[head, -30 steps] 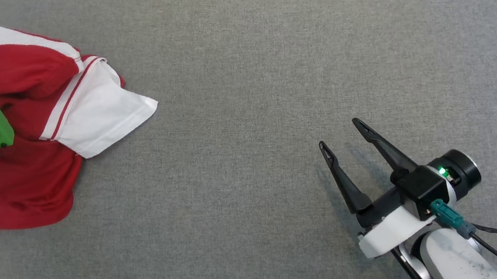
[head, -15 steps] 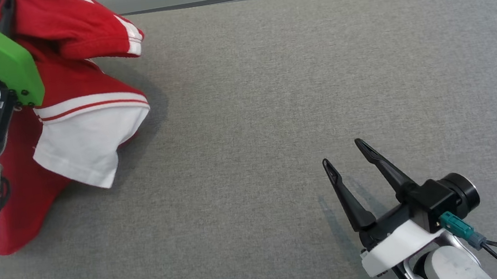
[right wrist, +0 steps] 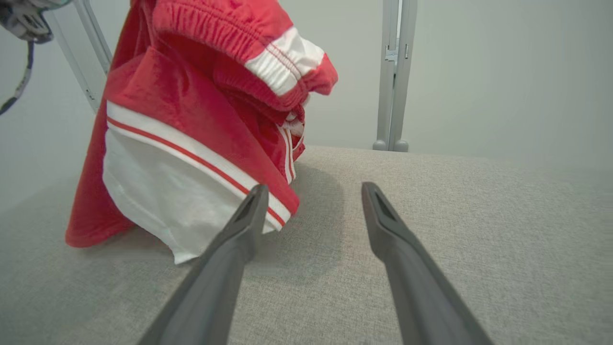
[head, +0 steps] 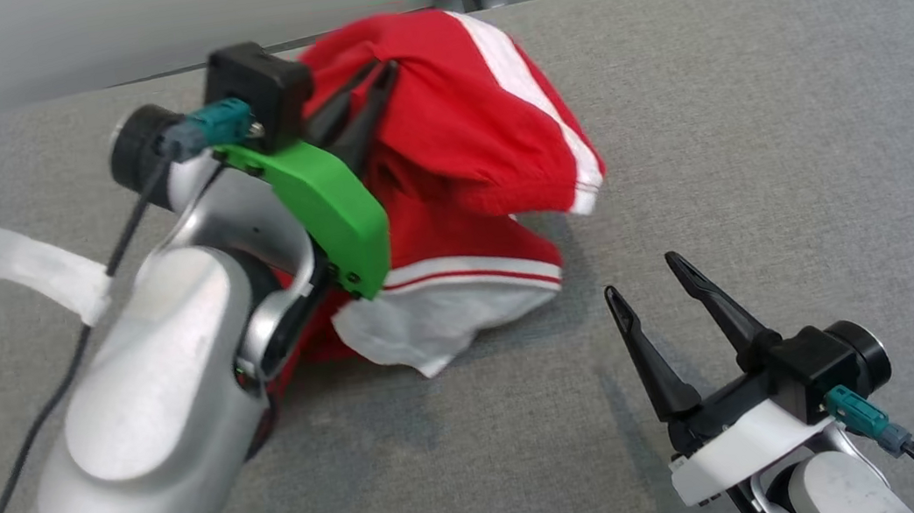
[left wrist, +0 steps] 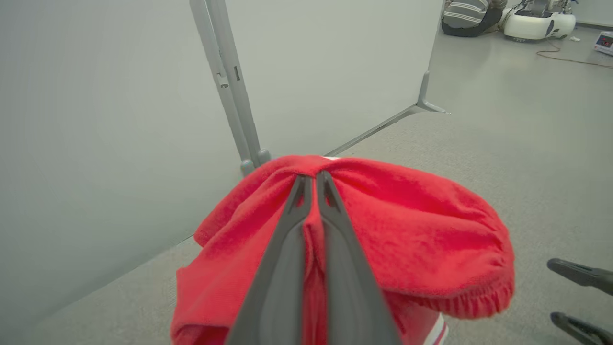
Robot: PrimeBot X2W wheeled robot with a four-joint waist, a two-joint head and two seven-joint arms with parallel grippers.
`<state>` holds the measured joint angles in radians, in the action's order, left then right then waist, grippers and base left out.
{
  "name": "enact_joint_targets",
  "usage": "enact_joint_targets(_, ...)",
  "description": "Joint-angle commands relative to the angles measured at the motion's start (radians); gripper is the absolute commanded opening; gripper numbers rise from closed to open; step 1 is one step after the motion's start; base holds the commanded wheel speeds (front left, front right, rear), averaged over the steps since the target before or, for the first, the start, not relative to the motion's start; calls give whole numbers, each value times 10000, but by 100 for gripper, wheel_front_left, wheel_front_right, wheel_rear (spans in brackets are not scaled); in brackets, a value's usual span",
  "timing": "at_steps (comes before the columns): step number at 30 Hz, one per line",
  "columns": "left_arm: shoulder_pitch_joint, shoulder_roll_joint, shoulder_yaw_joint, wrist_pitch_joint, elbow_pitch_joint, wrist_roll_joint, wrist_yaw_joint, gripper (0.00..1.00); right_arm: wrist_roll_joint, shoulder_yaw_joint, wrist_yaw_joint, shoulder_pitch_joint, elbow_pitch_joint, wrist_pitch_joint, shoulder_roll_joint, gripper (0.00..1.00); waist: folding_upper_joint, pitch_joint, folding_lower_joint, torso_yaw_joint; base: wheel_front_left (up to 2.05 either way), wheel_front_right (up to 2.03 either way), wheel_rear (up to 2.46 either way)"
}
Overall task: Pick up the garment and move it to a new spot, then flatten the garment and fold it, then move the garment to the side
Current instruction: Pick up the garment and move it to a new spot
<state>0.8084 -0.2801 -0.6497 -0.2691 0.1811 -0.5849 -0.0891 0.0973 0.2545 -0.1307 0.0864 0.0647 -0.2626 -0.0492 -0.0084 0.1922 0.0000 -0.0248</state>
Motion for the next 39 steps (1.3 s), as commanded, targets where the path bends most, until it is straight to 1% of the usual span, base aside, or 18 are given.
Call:
enact_joint_targets(1,-109,45,-19,-11,-108,36,59,0,60,-14,-1,-3,-31,-36,-23,100,84,35,0,-271,0,0,0)
enact_joint_targets(3,-413,350,-332,-148,-493,46,192,0,114,-54,-1,-26,-47,-36,-23,100,84,60,0,-425,0,0,0)
enact_joint_targets(5,-692,537,-590,-198,-623,160,407,0,148,-23,-1,-60,-52,-36,-23,100,84,103,0,-581,0,0,0)
enact_joint_targets(6,-801,541,-673,-162,-549,244,521,0,183,0,-1,-60,-57,-36,-22,100,84,137,0,-674,0,0,0)
enact_joint_targets(10,-1555,681,-958,-28,195,265,783,0,336,-8,-1,-41,-80,-34,-26,100,84,267,0,-1046,0,0,0)
enact_joint_targets(14,-2385,506,-1150,167,1288,177,899,0,328,-96,-1,-125,-32,-36,-23,100,84,350,0,-1299,0,0,0)
enact_joint_targets(15,-2557,474,-1171,272,1544,166,910,4,322,-142,-1,-138,-29,-36,-23,100,84,365,0,-1331,0,0,0)
enact_joint_targets(16,-2700,480,-1174,387,1764,144,930,21,317,-169,-1,-150,-28,-36,-23,100,84,370,0,-1357,0,0,0)
enact_joint_targets(17,-2818,494,-1173,508,1935,121,933,47,306,-188,-1,-168,-28,-36,-21,100,84,373,0,-1374,0,0,0)
enact_joint_targets(18,-2889,507,-1171,614,2064,109,913,87,291,-220,-1,-181,-25,-36,-21,100,84,376,0,-1377,0,0,0)
enact_joint_targets(19,-2927,542,-1156,716,2151,77,888,100,269,-253,-1,-190,-22,-36,-23,100,84,377,0,-1361,0,0,0)
enact_joint_targets(25,-2640,712,-1130,1073,2118,97,839,100,123,-307,-1,-191,90,-36,-24,100,84,256,0,-1200,0,0,0)
enact_joint_targets(27,-2575,803,-1198,1115,1843,131,826,100,104,-305,-1,-172,110,-36,-23,100,84,207,0,-1168,0,0,0)
enact_joint_targets(31,-2393,836,-1337,1051,1067,383,1008,100,66,-252,-1,-163,155,-36,-24,100,84,124,0,-1166,0,0,0)
enact_joint_targets(34,-2159,729,-1319,788,589,491,1177,100,51,-210,-1,-59,150,-36,-24,100,84,141,0,-1242,0,0,0)
enact_joint_targets(36,-1890,525,-1273,495,556,624,1280,100,70,-162,-1,33,122,-36,-24,100,84,214,0,-1329,0,0,0)
enact_joint_targets(37,-1563,336,-1280,134,748,744,1287,100,118,-97,-1,102,81,-36,-21,100,84,324,0,-1447,0,0,0)
enact_joint_targets(39,-1226,168,-1347,-288,1088,791,1165,100,185,-51,-1,149,55,-36,-24,100,84,424,0,-1594,0,0,0)
